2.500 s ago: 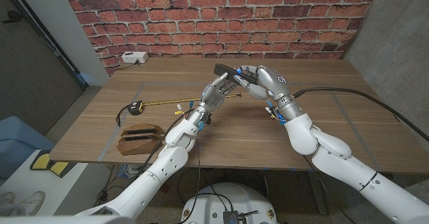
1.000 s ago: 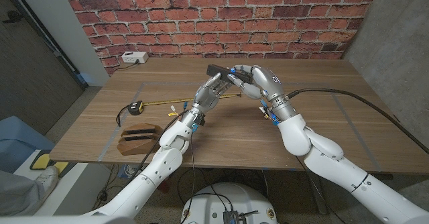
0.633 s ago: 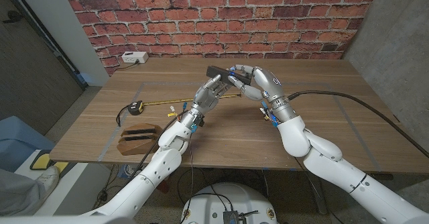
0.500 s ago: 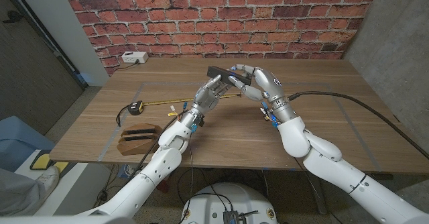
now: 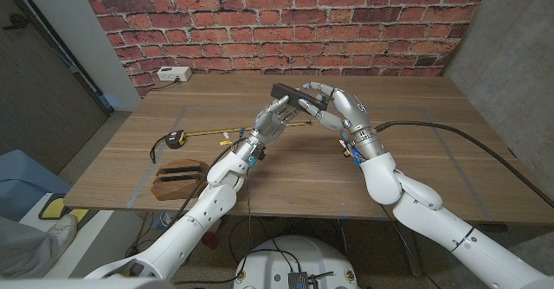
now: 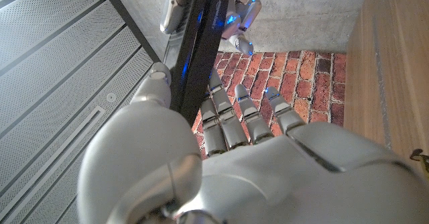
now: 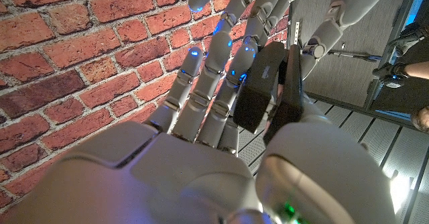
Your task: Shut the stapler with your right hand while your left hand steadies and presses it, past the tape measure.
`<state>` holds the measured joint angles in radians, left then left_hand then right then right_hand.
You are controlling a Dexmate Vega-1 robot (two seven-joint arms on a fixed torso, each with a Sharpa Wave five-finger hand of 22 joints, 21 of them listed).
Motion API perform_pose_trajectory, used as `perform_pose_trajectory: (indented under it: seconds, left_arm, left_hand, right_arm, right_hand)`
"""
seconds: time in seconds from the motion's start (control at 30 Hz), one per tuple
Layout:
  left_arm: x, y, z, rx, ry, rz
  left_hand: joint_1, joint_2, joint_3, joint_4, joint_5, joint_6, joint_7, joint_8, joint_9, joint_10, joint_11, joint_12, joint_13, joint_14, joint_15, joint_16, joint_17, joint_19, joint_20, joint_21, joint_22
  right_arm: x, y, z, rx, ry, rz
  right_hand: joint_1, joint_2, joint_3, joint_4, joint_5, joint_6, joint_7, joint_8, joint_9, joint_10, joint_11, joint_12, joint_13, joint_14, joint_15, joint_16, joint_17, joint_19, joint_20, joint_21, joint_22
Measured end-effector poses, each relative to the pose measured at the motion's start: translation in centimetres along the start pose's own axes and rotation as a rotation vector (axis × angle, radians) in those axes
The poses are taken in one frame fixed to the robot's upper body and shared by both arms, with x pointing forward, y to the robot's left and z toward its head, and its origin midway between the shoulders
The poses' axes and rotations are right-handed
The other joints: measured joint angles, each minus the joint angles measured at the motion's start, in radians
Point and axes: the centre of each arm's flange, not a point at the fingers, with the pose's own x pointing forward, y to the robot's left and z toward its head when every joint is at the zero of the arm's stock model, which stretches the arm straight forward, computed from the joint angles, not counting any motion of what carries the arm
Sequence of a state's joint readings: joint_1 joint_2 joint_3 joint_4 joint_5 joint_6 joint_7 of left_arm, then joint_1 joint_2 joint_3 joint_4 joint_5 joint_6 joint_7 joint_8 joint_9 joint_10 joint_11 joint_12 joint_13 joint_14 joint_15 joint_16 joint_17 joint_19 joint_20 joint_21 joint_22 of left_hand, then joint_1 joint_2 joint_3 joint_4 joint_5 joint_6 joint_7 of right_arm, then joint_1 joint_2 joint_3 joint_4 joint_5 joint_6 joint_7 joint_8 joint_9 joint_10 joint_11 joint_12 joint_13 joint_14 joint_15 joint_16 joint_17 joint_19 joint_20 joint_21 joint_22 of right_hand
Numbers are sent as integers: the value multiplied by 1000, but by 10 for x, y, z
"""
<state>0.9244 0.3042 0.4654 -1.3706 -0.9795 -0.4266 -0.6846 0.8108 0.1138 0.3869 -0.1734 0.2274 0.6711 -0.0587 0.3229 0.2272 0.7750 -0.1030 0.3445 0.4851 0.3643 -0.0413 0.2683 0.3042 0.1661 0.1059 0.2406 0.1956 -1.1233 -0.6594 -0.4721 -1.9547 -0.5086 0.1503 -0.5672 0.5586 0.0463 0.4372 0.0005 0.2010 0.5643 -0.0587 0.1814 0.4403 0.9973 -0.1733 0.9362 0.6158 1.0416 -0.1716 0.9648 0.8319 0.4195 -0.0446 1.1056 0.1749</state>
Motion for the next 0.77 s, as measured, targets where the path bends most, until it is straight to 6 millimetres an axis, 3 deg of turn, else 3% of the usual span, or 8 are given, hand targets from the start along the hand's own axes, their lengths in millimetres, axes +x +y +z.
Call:
perform_pose_trajectory:
  seconds: [0.23, 0.77]
  left_arm:
    - [0, 1, 0, -2, -4, -3]
    - [-8, 1, 4, -1, -13, 7]
  left_hand:
    - [0, 0, 0, 0, 0, 0, 0, 0, 0, 0, 0, 0, 0, 0, 0, 0, 0, 0, 0, 0, 0]
    - [-1, 1, 0, 0, 0, 0, 0, 0, 2, -15, 6, 0, 0, 0, 0, 0, 3, 0, 0, 0, 0]
  right_arm:
    - [-1, 0, -1, 7, 4, 0]
    - [-1, 2, 2, 17, 7, 12]
  right_hand:
    - [-50, -3, -21, 18, 0, 0, 7, 0, -18, -14, 14, -8, -32, -2, 2, -47, -23, 6, -2, -12, 0]
    - [-71, 5, -31, 24, -1, -2, 9, 0, -32, -24, 16, -12, -56, -4, 4, -74, -31, 6, -2, -26, 0]
